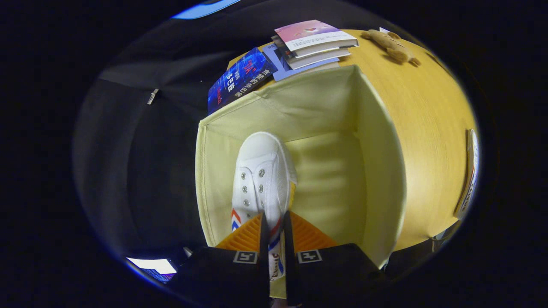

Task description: Open the storage box then place both shoes into the box .Put the left shoe in first, then the right shoe, with the right side of both shoes facing outward in a uniform manner.

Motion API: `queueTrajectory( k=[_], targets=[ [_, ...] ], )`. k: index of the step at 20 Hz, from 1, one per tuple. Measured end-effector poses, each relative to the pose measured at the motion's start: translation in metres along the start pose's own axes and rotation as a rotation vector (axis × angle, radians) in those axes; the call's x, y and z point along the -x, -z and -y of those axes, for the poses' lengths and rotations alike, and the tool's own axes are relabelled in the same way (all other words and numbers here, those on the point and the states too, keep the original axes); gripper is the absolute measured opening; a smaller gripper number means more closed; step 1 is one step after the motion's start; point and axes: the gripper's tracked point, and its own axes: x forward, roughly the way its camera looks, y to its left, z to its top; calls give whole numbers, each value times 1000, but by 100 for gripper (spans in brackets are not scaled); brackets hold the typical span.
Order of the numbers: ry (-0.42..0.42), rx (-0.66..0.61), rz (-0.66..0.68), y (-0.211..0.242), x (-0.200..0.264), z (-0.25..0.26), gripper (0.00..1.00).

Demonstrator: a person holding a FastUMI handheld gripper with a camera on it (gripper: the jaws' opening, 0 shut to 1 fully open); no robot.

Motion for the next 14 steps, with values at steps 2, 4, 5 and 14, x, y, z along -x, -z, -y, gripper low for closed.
queueTrajectory(
  k=[2, 4, 5, 14],
  targets=[
    [-20, 4, -14, 1, -4, -1, 54],
    [-41, 14, -13, 0, 2, -6, 90],
    [-53, 19, -9, -1, 5, -9, 94],
    [-184, 96, 57, -2, 93, -6, 97]
  ],
)
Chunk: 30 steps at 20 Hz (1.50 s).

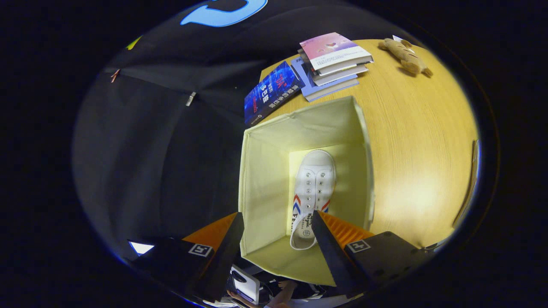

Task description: Open the storage box then place both shoes into the box .Put the left shoe in first, then the right shoe, with the right side of both shoes facing outward in a uniform manner.

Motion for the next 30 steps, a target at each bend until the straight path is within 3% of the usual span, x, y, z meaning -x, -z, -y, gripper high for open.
queueTrajectory(
  k=[8, 13, 18, 21, 25, 30],
  targets=[
    [18, 34, 138, -21, 123, 60, 97],
    [134, -30, 207, -30, 192, 154, 97],
    [310, -159, 267, -22, 232, 280, 97],
    [425, -199, 268, -11, 245, 349, 97],
    [514, -249, 220, 4, 235, 411, 97],
    [554, -278, 161, 8, 204, 447, 97]
  ],
)
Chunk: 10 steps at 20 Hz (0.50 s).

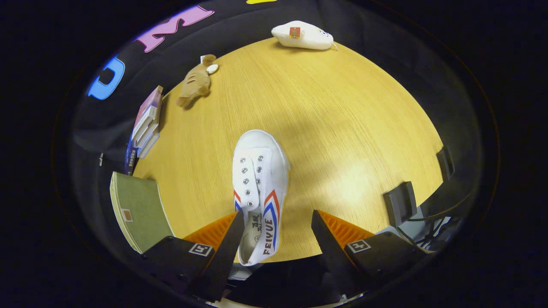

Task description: Open the storage box then place both shoes into the box .Put the left shoe in first, then the right shoe, with the right side of both shoes facing outward in a uniform manner.

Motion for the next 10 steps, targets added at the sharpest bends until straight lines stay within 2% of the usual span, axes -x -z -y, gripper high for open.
queueTrajectory(
  k=[3, 7, 8, 10],
  targets=[
    [38, 30, -25, -2, -25, 4, 96],
    [26, 39, -57, -4, -45, -7, 93],
    [11, 41, -68, -3, -49, -13, 90],
    [61, 38, -79, -3, -49, -5, 70]
  ],
)
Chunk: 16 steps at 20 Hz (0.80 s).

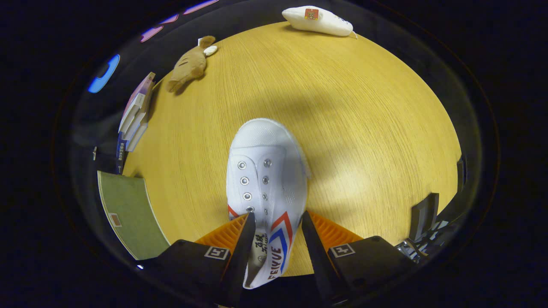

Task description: Open the storage box then place both shoes into the box .Put the left shoe in first, then the right shoe, with the right side of both shoes facing outward in a uniform manner.

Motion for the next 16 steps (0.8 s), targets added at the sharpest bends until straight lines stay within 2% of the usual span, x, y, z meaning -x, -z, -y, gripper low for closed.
queueTrajectory(
  k=[1, 2, 3, 5, 7, 10, 16],
  targets=[
    [-1, -19, -17, 0, -1, -3, 50],
    [-4, -40, -3, -4, 1, 1, 49],
    [-21, -75, 4, -4, 6, 3, 36],
    [-45, -114, 28, -6, 15, 2, 19],
    [-54, -110, 46, -4, 26, 2, 17],
    [-120, -115, 64, -7, 53, -17, 17],
    [-298, -46, 106, -16, 130, -114, 17]
  ],
)
